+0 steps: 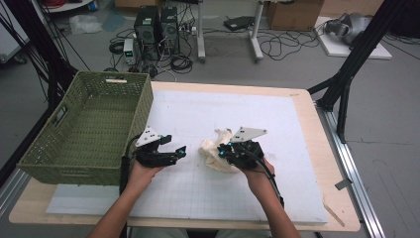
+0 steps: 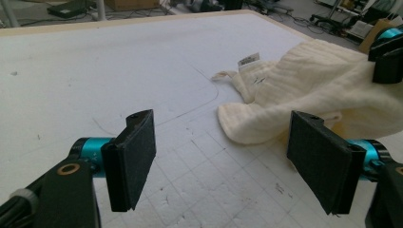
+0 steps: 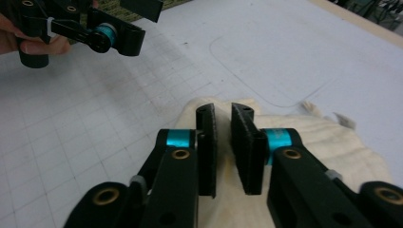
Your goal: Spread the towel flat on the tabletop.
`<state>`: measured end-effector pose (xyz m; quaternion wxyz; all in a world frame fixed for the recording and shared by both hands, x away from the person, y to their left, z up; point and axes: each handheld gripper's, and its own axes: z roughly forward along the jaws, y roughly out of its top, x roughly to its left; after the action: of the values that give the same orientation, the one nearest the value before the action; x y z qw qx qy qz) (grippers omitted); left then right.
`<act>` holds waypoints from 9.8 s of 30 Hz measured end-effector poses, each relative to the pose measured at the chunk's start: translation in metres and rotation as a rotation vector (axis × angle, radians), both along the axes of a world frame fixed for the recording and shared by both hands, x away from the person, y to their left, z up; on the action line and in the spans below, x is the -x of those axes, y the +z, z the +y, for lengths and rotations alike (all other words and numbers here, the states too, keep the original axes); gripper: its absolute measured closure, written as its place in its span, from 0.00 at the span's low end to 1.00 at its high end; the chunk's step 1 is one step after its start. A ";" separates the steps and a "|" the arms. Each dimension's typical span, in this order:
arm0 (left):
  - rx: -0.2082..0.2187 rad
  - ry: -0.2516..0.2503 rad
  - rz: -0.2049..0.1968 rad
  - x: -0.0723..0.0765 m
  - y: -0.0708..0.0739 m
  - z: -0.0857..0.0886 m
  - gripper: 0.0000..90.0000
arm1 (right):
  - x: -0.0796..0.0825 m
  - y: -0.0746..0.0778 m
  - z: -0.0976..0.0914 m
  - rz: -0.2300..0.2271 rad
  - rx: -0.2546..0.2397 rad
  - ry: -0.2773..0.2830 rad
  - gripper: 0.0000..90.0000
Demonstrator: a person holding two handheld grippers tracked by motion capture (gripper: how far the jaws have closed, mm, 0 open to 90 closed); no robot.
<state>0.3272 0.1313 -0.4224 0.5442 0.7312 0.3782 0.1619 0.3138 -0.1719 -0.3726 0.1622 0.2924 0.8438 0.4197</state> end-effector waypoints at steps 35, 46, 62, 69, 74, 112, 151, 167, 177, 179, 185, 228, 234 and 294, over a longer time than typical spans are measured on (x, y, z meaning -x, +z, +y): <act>-0.005 -0.008 0.004 0.000 0.000 -0.003 0.29 | 0.039 0.007 -0.125 -0.002 -0.063 -0.334 0.58; 0.000 -0.009 0.005 0.000 0.000 -0.001 0.29 | -0.023 -0.004 -0.050 0.072 0.082 -0.286 0.41; 0.005 -0.001 0.000 0.000 0.000 0.000 0.30 | -0.058 -0.052 -0.029 0.303 0.178 -0.243 0.80; 0.004 0.010 -0.007 0.000 0.001 0.001 0.30 | -0.054 -0.048 -0.004 0.263 0.088 -0.044 0.92; 0.002 0.014 -0.009 0.000 0.001 0.001 0.30 | -0.053 -0.041 0.012 0.249 -0.039 0.058 0.92; -0.004 0.013 -0.003 0.000 0.000 -0.001 0.30 | -0.001 -0.017 -0.159 0.063 0.054 -0.499 0.44; -0.001 0.009 0.005 -0.001 -0.001 -0.001 0.30 | -0.070 -0.046 -0.009 0.203 0.195 -0.029 0.98; 0.004 0.008 0.007 -0.001 -0.001 0.000 0.30 | -0.115 -0.009 0.007 0.000 -0.045 -0.243 0.96; 0.003 0.006 0.009 -0.001 -0.001 0.000 0.30 | -0.112 -0.006 0.001 0.028 -0.030 -0.292 0.58; 0.000 0.004 0.010 -0.001 -0.001 0.000 0.30 | -0.109 0.000 -0.008 0.019 -0.040 -0.303 0.56; 0.000 0.004 0.014 -0.001 -0.001 -0.001 0.30 | -0.096 0.002 -0.031 0.048 -0.036 -0.261 0.56; -0.018 0.006 0.018 -0.001 -0.002 -0.001 0.30 | 0.031 -0.012 -0.093 0.034 -0.171 -0.024 0.70; -0.020 0.004 0.021 -0.001 -0.002 -0.002 0.30 | 0.016 0.001 -0.128 -0.017 -0.239 -0.252 0.64; -0.124 -0.208 0.142 -0.002 -0.025 -0.073 0.52 | 0.021 -0.051 -0.149 0.013 0.010 -0.430 0.62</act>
<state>0.3296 0.0588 -0.4478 0.4838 0.8082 0.3271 0.0753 0.2930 -0.3205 -0.4236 0.2439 0.4676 0.7651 0.3694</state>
